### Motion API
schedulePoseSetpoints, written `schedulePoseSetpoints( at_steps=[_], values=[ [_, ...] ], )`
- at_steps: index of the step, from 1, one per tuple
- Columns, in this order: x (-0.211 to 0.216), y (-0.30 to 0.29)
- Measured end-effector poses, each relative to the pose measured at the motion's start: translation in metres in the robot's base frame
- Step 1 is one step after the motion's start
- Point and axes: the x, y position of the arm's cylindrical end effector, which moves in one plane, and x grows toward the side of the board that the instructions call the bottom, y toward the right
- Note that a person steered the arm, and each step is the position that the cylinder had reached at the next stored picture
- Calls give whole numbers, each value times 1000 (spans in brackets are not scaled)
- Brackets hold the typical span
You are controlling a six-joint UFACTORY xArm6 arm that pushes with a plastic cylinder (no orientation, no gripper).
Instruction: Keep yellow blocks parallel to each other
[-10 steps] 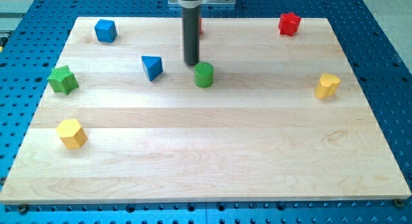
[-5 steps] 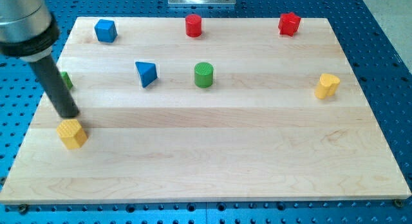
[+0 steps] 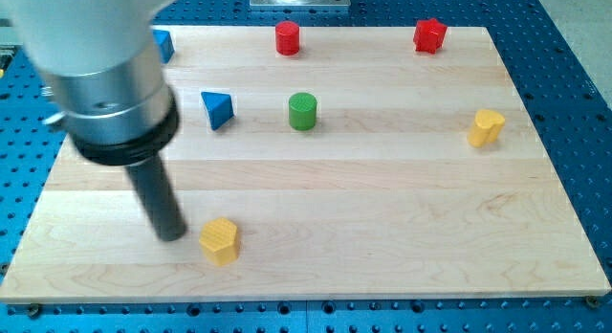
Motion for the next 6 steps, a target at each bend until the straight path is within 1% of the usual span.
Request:
schedulePoseSetpoints(
  at_steps=[1, 2, 3, 4, 5, 6],
  values=[
    [6, 32],
    [8, 146],
    [18, 99],
    [57, 79],
    [56, 154],
    [56, 273]
  ],
)
